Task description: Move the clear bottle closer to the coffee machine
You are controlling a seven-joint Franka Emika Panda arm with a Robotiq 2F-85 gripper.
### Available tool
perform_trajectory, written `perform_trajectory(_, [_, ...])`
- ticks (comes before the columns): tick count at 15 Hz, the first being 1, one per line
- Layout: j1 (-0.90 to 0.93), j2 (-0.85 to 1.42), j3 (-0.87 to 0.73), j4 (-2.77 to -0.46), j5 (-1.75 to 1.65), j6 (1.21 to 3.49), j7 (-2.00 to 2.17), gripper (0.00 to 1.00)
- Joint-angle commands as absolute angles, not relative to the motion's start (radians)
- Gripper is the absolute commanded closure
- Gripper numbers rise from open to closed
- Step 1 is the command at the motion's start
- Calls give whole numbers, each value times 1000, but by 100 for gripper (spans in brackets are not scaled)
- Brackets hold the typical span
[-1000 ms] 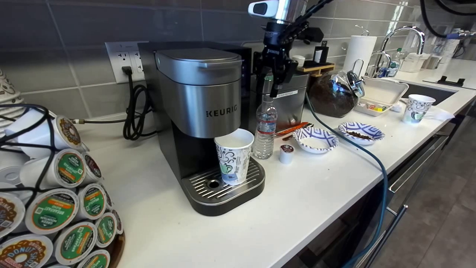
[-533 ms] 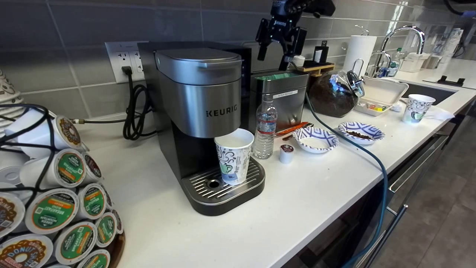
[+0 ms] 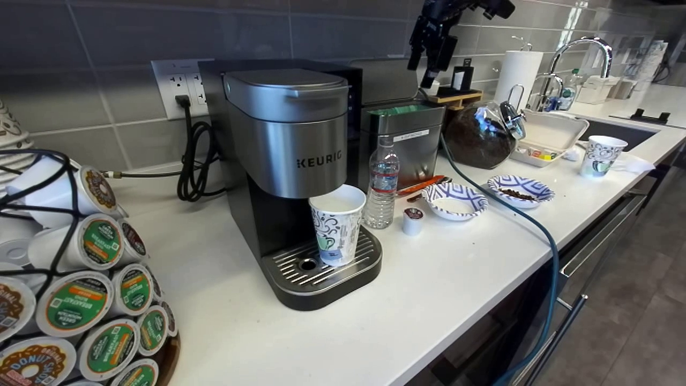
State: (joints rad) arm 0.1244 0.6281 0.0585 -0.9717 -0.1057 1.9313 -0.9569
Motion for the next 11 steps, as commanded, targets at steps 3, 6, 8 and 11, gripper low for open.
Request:
perform_trajectory(3, [30, 450, 96, -1302, 35, 2080, -941, 0])
perform_trajectory(6, [-13, 369, 138, -1439, 125, 2163, -1094, 0])
perform_trajectory(8, [-28, 318, 148, -1529, 128, 2225, -1206, 0])
perform_trajectory(11, [-16, 365, 141, -1458, 108, 2237, -1184, 0])
